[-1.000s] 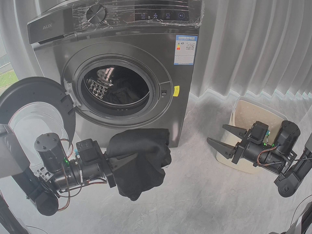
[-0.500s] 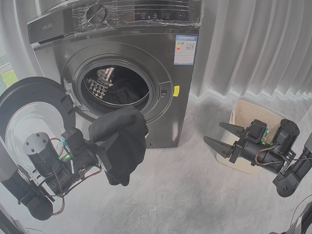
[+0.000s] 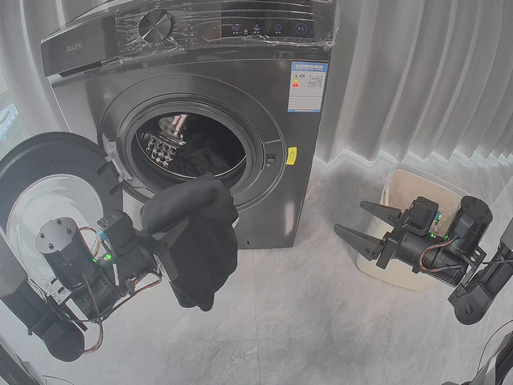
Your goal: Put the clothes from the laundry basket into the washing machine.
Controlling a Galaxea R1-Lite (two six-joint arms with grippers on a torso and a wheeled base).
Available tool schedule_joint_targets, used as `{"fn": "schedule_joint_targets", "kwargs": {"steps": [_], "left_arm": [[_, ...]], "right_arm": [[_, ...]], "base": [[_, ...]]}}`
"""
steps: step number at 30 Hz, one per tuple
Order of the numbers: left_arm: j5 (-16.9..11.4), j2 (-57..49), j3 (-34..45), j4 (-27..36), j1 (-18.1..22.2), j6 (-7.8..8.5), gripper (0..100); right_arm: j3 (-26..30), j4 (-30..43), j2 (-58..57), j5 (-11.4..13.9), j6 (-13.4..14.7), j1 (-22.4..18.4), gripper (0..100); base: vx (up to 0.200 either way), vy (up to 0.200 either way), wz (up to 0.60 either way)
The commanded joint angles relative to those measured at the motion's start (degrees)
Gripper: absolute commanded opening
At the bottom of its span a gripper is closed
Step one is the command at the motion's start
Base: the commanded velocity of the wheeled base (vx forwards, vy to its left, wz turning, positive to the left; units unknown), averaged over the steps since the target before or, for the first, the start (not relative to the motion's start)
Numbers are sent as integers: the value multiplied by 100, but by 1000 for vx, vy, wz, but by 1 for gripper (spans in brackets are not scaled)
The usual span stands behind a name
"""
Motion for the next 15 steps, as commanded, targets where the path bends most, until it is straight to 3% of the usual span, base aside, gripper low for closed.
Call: {"fn": "schedule_joint_targets", "kwargs": {"steps": [1,4,13,15], "left_arm": [[11,147,6,-12,-1,82,0],[2,156,6,-3,-1,64,0],[29,367,15,-12,-18,126,0],[37,376,24,-12,-18,196,0]], "right_arm": [[3,-1,14,3,2,3,100],[12,-1,14,3,2,12,100],[12,-1,14,3,2,73,100],[12,-1,14,3,2,73,100]], "base": [[0,0,0],[0,0,0],[200,0,0],[0,0,0]]}}
